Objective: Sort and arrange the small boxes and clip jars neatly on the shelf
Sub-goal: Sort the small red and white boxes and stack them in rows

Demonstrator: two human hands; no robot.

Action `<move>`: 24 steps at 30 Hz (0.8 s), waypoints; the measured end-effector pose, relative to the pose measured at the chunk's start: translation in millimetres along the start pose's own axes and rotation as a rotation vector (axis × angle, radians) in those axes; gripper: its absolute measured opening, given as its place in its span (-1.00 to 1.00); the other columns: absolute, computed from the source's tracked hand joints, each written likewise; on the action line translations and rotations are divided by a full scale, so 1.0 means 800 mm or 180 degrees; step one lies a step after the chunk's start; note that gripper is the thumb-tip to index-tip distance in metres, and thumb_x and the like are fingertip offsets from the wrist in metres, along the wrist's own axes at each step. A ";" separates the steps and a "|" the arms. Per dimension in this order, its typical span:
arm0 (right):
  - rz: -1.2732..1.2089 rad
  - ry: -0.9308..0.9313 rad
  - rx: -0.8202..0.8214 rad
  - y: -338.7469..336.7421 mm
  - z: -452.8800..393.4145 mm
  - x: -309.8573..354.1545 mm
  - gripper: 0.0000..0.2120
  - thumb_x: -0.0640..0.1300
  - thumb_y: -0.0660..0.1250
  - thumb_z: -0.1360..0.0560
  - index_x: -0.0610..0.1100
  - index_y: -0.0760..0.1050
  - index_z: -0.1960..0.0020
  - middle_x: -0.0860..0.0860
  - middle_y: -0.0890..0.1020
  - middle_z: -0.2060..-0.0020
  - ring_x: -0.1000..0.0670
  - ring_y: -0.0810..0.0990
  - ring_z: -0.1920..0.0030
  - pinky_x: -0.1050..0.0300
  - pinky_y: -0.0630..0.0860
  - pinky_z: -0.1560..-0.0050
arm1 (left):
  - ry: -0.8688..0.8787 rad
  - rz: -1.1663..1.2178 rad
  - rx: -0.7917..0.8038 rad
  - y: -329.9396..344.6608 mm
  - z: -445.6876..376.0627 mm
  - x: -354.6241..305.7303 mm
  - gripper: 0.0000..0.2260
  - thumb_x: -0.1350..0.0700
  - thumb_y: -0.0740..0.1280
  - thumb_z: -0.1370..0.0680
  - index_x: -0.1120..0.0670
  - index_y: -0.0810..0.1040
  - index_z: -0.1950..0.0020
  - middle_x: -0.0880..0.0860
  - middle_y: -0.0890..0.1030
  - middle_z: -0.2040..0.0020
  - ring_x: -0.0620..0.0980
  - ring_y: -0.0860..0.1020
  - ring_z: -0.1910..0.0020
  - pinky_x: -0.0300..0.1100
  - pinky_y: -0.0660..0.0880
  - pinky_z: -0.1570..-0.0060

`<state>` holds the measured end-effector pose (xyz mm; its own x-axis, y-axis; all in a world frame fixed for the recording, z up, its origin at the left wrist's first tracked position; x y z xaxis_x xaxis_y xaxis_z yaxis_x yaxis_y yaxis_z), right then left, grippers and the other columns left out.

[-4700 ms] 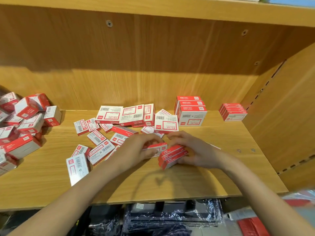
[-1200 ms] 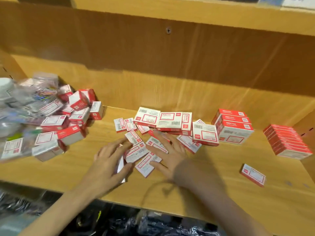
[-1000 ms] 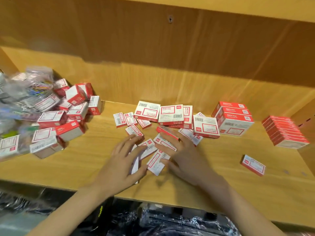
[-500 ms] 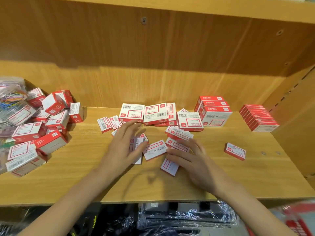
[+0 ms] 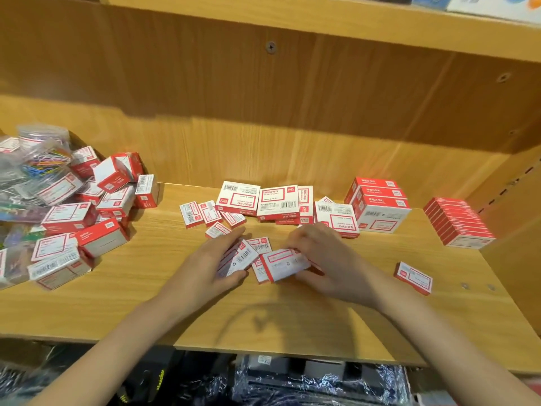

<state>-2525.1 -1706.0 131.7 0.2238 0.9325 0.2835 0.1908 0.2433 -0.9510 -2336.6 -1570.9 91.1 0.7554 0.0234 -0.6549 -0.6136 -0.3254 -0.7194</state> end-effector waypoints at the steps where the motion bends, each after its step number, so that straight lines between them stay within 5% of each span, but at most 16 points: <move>1: 0.0222 -0.0052 0.0164 0.003 -0.012 0.005 -0.56 0.05 0.22 -0.45 -0.15 0.44 -0.25 -0.09 0.48 -0.19 -0.05 0.33 -0.23 -0.07 0.24 -0.31 | -0.0012 -0.0018 -0.0084 -0.001 0.002 0.002 -0.38 0.08 0.46 -0.40 -0.01 0.28 -0.40 -0.09 0.44 -0.26 -0.12 0.41 -0.22 -0.26 0.31 -0.17; 4: 0.0372 0.0150 0.0708 0.012 -0.031 0.015 -0.57 -0.03 0.31 -0.46 -0.10 0.35 -0.28 -0.05 0.41 -0.27 -0.05 0.23 -0.35 -0.01 -0.05 -0.43 | -0.0147 -0.0218 -0.0280 -0.003 0.011 0.005 -0.46 0.02 0.46 -0.38 0.09 0.41 -0.31 -0.05 0.47 -0.16 -0.12 0.44 -0.11 -0.31 0.32 -0.06; 9: 0.0262 0.0210 0.0450 0.014 -0.030 0.023 -0.61 -0.11 0.40 -0.39 -0.10 0.34 -0.14 -0.03 0.45 -0.08 -0.03 0.34 -0.07 0.17 0.17 -0.03 | -0.0462 -0.0185 -0.0294 -0.011 0.016 0.009 -0.57 -0.01 0.46 -0.36 0.06 0.51 -0.19 -0.10 0.47 0.02 -0.06 0.47 0.01 -0.27 0.36 0.09; 14: -0.0339 0.0272 0.0260 0.021 -0.015 0.027 -0.51 -0.19 0.36 -0.46 -0.10 0.26 -0.33 0.01 0.34 -0.20 0.03 0.40 -0.13 0.23 0.30 -0.10 | -0.0024 -0.0309 -0.0232 -0.013 0.020 0.002 -0.60 0.16 0.46 -0.39 -0.18 0.33 -0.03 -0.28 0.37 0.04 -0.06 0.41 0.03 -0.32 0.31 0.11; 17: -0.0462 0.0248 0.0101 0.028 0.000 0.020 -0.66 -0.12 0.32 -0.49 -0.09 0.37 -0.24 0.02 0.38 -0.15 0.07 0.43 -0.09 0.27 0.34 -0.08 | -0.0072 -0.0382 -0.0390 -0.020 0.026 0.004 -0.60 0.16 0.47 -0.38 -0.19 0.35 -0.01 -0.23 0.45 0.06 -0.10 0.44 0.06 -0.27 0.35 0.13; 21: -0.0853 0.0059 -0.0095 0.043 0.011 0.019 -0.72 -0.16 0.30 -0.47 -0.07 0.47 -0.18 -0.01 0.47 -0.07 0.08 0.45 -0.07 0.26 0.36 -0.10 | -0.0269 0.0316 -0.0242 -0.022 0.033 0.003 -0.66 0.21 0.46 -0.40 -0.15 0.38 0.09 -0.29 0.56 0.13 -0.26 0.54 0.22 -0.44 0.38 0.27; 24: -0.1008 0.0101 -0.0303 0.048 0.013 0.021 -0.65 -0.18 0.29 -0.46 -0.04 0.44 -0.24 0.00 0.45 -0.11 0.13 0.42 -0.10 0.34 0.33 -0.13 | -0.0174 0.0643 -0.0086 -0.014 0.032 -0.004 -0.59 0.31 0.40 -0.43 -0.20 0.40 0.04 -0.24 0.57 0.07 -0.22 0.56 0.16 -0.43 0.44 0.17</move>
<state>-2523.9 -1678.3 98.9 0.1683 0.8054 0.5683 0.3438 0.4924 -0.7996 -2338.0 -1543.0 95.3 0.6036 0.0060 -0.7972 -0.7444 -0.3540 -0.5663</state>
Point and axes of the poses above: each hand's wrist, its own z-axis away from the middle knuckle, its own y-axis out of the palm, x = y × z, the point moved 1 cm from there along -z, towards the middle knuckle
